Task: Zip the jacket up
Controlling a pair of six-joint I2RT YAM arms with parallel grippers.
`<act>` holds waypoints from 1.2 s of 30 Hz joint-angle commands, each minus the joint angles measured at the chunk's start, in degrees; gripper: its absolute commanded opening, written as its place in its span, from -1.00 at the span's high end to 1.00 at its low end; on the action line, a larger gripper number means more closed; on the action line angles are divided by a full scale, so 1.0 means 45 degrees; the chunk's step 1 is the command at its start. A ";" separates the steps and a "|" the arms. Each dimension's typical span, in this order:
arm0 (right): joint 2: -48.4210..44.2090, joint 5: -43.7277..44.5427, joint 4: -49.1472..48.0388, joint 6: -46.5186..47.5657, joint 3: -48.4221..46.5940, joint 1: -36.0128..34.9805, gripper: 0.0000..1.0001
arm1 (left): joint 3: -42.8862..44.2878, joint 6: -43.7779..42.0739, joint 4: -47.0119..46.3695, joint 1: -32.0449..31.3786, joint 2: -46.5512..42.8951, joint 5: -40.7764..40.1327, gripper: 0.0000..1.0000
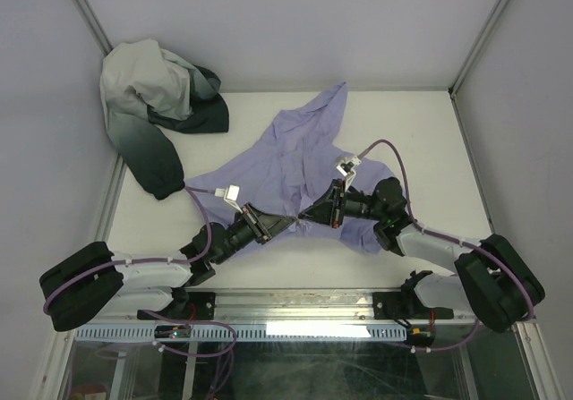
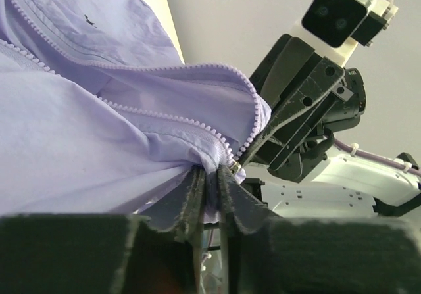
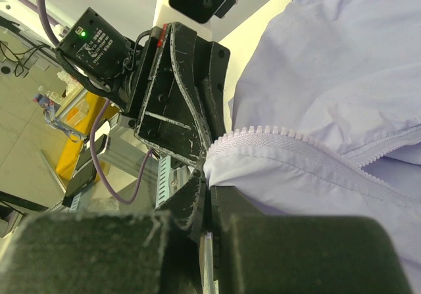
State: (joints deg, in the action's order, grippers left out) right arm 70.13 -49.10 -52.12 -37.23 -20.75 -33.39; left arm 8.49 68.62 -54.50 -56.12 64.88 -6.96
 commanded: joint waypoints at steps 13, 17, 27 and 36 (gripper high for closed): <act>0.0484 0.0806 0.1656 0.1149 -0.2139 0.0913 1.00 | 0.1414 -0.1996 0.2120 0.0088 0.0299 0.2658 1.00; 0.0675 0.0771 0.3067 0.2120 -0.2811 0.0917 1.00 | 0.1366 -0.1722 0.2368 0.0336 0.0282 0.2296 1.00; -0.2092 0.2918 0.9376 0.4260 -0.3393 0.0481 0.04 | 0.1355 -0.1137 0.2324 0.0925 0.0181 0.2012 1.00; -0.4561 0.5708 1.2706 0.3928 -0.3432 -0.1365 0.07 | 0.1316 -0.1043 0.2338 0.0927 0.0209 0.2212 1.00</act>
State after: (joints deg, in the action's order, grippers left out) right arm 53.04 -30.85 -2.24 -19.62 -34.54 -35.79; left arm 13.89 63.66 -42.24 -52.40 66.04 1.67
